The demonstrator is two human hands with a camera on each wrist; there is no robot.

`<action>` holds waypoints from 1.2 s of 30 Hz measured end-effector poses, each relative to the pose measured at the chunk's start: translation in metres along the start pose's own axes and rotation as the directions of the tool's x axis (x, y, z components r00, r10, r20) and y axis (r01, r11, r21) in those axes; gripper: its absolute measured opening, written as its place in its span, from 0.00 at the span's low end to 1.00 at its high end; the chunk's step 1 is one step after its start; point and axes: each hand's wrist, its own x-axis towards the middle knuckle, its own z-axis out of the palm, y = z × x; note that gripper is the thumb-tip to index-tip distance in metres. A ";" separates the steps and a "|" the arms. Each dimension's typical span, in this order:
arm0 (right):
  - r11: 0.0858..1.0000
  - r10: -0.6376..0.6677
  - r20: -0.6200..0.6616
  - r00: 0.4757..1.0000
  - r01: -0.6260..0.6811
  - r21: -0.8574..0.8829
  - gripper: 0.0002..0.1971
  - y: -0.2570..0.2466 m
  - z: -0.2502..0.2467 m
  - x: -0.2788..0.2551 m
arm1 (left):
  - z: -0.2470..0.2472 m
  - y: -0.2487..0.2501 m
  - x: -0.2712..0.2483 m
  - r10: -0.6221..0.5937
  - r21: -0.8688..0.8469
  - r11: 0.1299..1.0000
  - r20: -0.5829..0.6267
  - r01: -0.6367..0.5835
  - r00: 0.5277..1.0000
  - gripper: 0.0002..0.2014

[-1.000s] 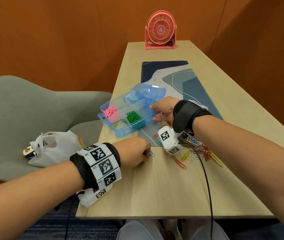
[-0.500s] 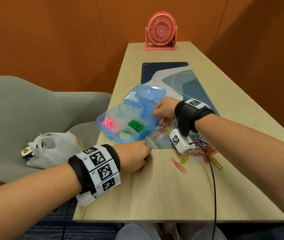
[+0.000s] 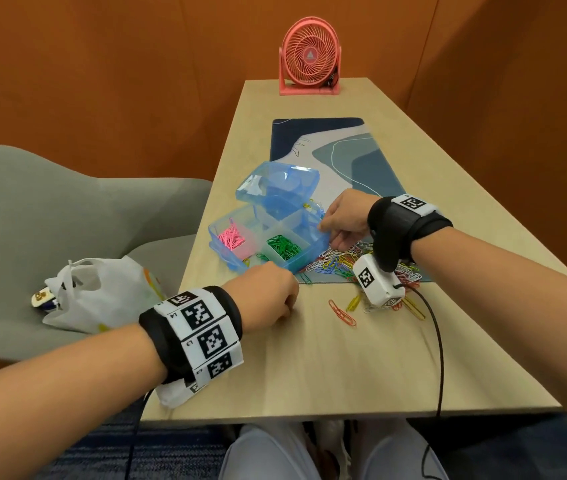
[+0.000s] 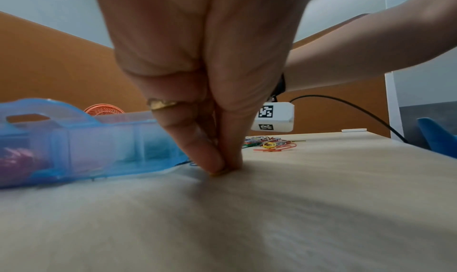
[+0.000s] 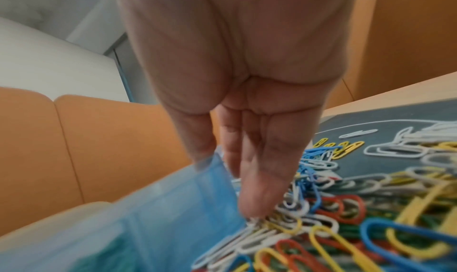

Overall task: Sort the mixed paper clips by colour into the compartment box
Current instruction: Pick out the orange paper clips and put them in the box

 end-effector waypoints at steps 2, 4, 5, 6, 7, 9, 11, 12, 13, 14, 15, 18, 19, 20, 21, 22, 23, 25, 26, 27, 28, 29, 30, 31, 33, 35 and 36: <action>1.000 -0.023 -0.058 0.998 0.024 0.013 0.13 0.005 -0.002 -0.005 | 0.002 0.001 -0.002 -0.007 -0.014 1.000 0.006 0.007 1.000 0.06; 0.995 -0.067 -0.086 0.994 0.060 -0.073 0.11 0.008 -0.002 -0.014 | 0.004 0.000 -0.003 -0.007 -0.031 1.000 0.010 0.008 1.000 0.05; 0.983 -0.097 -0.093 0.991 0.080 -0.165 0.09 0.009 -0.002 -0.020 | 0.005 0.001 -0.004 -0.004 -0.033 0.999 0.020 0.004 1.000 0.05; 0.962 -0.130 -0.098 0.987 0.101 -0.253 0.08 0.011 -0.001 -0.027 | 0.007 0.001 -0.004 0.003 -0.032 0.999 0.036 -0.002 0.999 0.06; 0.940 -0.164 -0.097 0.982 0.126 -0.319 0.07 0.012 0.000 -0.036 | 0.008 0.002 -0.005 0.012 -0.029 1.000 0.056 -0.011 0.998 0.07; 0.900 -0.206 -0.033 0.978 0.176 -0.399 0.05 0.016 0.005 -0.053 | 0.012 0.005 -0.006 0.030 -0.027 0.999 0.099 -0.028 0.995 0.08; 0.866 -0.190 0.092 0.978 0.211 -0.454 0.04 0.020 0.012 -0.071 | 0.013 0.007 -0.007 0.032 -0.027 0.999 0.121 -0.029 0.992 0.08; 0.855 -0.166 0.148 0.975 0.218 -0.471 0.04 0.022 0.016 -0.077 | 0.012 0.008 -0.006 0.023 -0.032 0.999 0.118 -0.019 0.993 0.07; 0.843 -0.145 0.188 0.971 0.221 -0.491 0.05 0.024 0.020 -0.082 | 0.010 0.009 -0.006 0.007 -0.049 0.999 0.109 -0.002 0.994 0.06; 0.827 -0.136 0.211 0.968 0.228 -0.514 0.07 0.026 0.023 -0.084 | 0.007 0.009 -0.005 -0.015 -0.085 0.996 0.100 0.023 0.995 0.04; 0.814 -0.135 0.220 0.966 0.235 -0.531 0.09 0.028 0.026 -0.085 | 0.005 0.008 -0.005 -0.037 -0.148 0.988 0.087 0.050 0.996 0.02; 0.793 -0.149 0.224 0.963 0.252 -0.555 0.08 0.030 0.029 -0.082 | 0.003 0.006 -0.006 -0.142 -0.596 0.784 0.097 0.172 0.985 0.04; 0.786 -0.150 0.229 0.962 0.256 -0.562 0.07 0.030 0.029 -0.082 | 0.003 0.006 -0.008 -0.181 -0.761 0.615 0.116 0.205 0.977 0.06; 0.781 -0.150 0.234 0.961 0.260 -0.568 0.06 0.029 0.029 -0.081 | 0.003 0.007 -0.011 -0.216 -0.879 0.425 0.137 0.219 0.967 0.07; 0.775 -0.150 0.239 0.960 0.264 -0.574 0.04 0.030 0.028 -0.081 | 0.003 0.008 -0.013 -0.245 -0.943 0.250 0.156 0.218 0.957 0.09; 0.767 -0.159 0.239 0.958 0.272 -0.581 0.01 0.030 0.027 -0.081 | 0.003 0.009 -0.016 -0.265 -0.971 0.110 0.178 0.213 0.948 0.10; 0.761 -0.168 0.235 0.957 0.277 -0.586 0.03 0.031 0.026 -0.081 | 0.003 0.009 -0.018 -0.273 -0.979 0.001 0.197 0.205 0.942 0.10; 0.765 -0.180 0.213 0.960 0.272 -0.583 0.09 0.034 0.024 -0.081 | 0.003 0.011 -0.021 -0.270 -0.973 -0.136 0.218 0.187 0.938 0.11; 0.773 -0.186 0.197 0.962 0.267 -0.576 0.11 0.036 0.023 -0.081 | 0.003 0.012 -0.022 -0.265 -0.969 -0.169 0.221 0.181 0.938 0.12; 0.778 -0.191 0.182 0.965 0.262 -0.571 0.12 0.037 0.021 -0.082 | 0.004 0.013 -0.023 -0.262 -0.967 -0.187 0.221 0.175 0.939 0.12; 0.783 -0.195 0.172 0.966 0.259 -0.566 0.12 0.038 0.019 -0.082 | 0.004 0.015 -0.023 -0.264 -0.966 -0.195 0.219 0.171 0.939 0.12; 0.789 -0.194 0.164 0.967 0.253 -0.559 0.11 0.039 0.017 -0.082 | 0.004 0.016 -0.024 -0.271 -0.966 -0.201 0.217 0.165 0.938 0.12; 0.799 -0.196 0.157 0.968 0.250 -0.547 0.09 0.040 0.015 -0.083 | 0.003 0.017 -0.024 -0.287 -0.966 -0.207 0.213 0.157 0.934 0.12; 0.811 -0.196 0.144 0.970 0.243 -0.533 0.06 0.040 0.012 -0.084 | 0.002 0.017 -0.024 -0.309 -0.965 -0.218 0.210 0.146 0.928 0.12; 0.834 -0.194 0.130 0.972 0.233 -0.501 0.04 0.042 0.004 -0.085 | 0.001 0.016 -0.024 -0.345 -0.955 -0.269 0.219 0.127 0.913 0.11; 0.848 -0.174 0.119 0.978 0.210 -0.487 0.07 0.045 -0.003 -0.084 | 0.000 0.015 -0.024 -0.356 -0.939 -0.325 0.231 0.112 0.906 0.09; 0.851 -0.166 0.115 0.979 0.201 -0.485 0.08 0.047 -0.007 -0.084 | 0.001 0.015 -0.025 -0.351 -0.937 -0.333 0.226 0.105 0.909 0.08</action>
